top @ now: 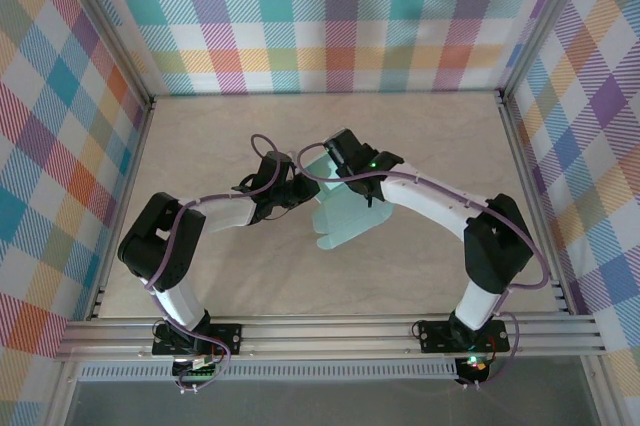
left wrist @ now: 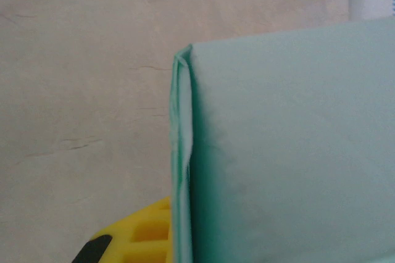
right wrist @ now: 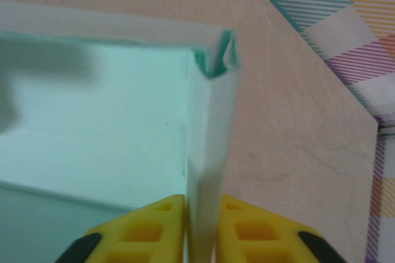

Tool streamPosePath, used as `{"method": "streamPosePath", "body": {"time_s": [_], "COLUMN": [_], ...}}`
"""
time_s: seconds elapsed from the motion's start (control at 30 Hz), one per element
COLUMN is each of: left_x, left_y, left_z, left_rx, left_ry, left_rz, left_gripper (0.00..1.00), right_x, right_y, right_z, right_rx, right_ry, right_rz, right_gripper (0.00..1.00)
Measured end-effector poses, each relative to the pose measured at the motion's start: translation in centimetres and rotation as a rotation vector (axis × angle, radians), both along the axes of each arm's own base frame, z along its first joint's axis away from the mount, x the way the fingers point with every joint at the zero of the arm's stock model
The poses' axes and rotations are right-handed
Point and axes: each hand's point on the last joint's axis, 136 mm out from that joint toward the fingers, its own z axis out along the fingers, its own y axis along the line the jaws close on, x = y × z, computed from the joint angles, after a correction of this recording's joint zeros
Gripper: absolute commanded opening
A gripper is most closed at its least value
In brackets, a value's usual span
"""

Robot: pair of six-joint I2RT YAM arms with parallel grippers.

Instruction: Fold the paper box

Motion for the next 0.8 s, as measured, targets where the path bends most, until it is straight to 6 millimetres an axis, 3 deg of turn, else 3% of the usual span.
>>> {"method": "streamPosePath", "body": {"time_s": [0.1, 0.27, 0.8], "left_x": [-0.11, -0.23, -0.09], "left_y": [-0.2, -0.35, -0.43], "left_z": [0.11, 0.17, 0.39], "left_rx": [-0.007, -0.02, -0.036], "left_ry": [0.002, 0.012, 0.024], "left_rz": [-0.01, -0.011, 0.004], "left_gripper": [0.0, 0.0, 0.0], "right_x": [0.12, 0.47, 0.82], "right_y": [-0.17, -0.11, -0.33], "right_z": [-0.34, -0.03, 0.41], "right_rx": [-0.021, -0.014, -0.09], "right_ry": [0.001, -0.02, -0.083], "right_rz": [-0.003, -0.015, -0.021], "right_gripper": [0.19, 0.0, 0.0]}}
